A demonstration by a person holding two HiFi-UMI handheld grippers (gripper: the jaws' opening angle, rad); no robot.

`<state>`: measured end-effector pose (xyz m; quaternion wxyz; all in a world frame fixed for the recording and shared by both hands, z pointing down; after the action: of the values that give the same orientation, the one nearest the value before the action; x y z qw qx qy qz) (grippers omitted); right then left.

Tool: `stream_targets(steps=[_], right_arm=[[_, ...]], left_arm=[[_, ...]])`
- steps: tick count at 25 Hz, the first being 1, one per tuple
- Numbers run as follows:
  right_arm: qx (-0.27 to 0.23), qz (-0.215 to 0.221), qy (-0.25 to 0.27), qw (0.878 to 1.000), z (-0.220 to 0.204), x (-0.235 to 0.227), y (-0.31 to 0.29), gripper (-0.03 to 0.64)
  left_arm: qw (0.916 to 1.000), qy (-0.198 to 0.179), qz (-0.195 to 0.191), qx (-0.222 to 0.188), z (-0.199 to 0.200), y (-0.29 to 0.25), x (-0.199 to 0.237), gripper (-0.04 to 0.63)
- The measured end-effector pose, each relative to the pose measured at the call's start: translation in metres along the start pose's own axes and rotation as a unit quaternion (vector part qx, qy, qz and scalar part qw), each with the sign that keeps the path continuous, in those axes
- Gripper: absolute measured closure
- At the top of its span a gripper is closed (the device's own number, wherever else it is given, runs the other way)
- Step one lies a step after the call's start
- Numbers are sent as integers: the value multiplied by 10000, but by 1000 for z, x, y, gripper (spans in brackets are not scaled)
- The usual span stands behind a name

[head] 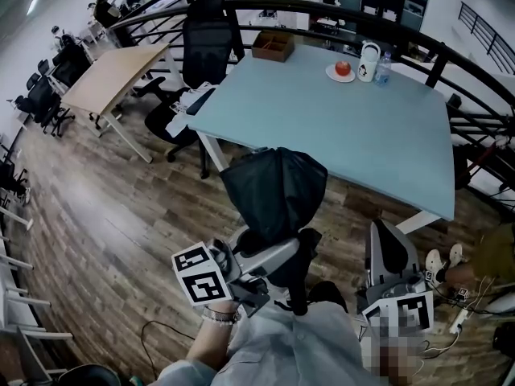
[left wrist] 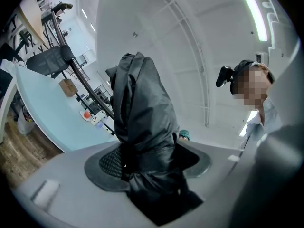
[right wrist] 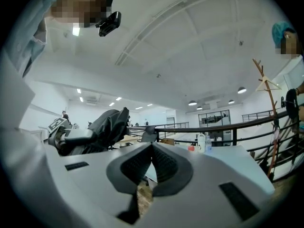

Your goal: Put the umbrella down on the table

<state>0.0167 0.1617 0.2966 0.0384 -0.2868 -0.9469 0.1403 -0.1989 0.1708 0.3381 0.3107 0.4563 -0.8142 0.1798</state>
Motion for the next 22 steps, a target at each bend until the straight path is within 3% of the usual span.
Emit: stream_targets(steps=[10,22], right_arm=[[109,141,57,9998,3,1,-20,618],[243,281,-22,9993,5,-42,-76,619]], left_arm=[[10000,49,54,-45,7,2,12,308],[9996,200,191,-16,30,-34,52,308]])
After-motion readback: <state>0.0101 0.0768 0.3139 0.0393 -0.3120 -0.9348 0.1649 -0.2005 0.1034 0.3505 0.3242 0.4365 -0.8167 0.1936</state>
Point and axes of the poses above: the fingertips, and each gripper's own axes: y backward along the fingers, x to its left, z out of its top, the point moved 6 cm from there along y, backward along the fingers, and after that the axes turned 14 degrees about x, right-handed, at the moved point
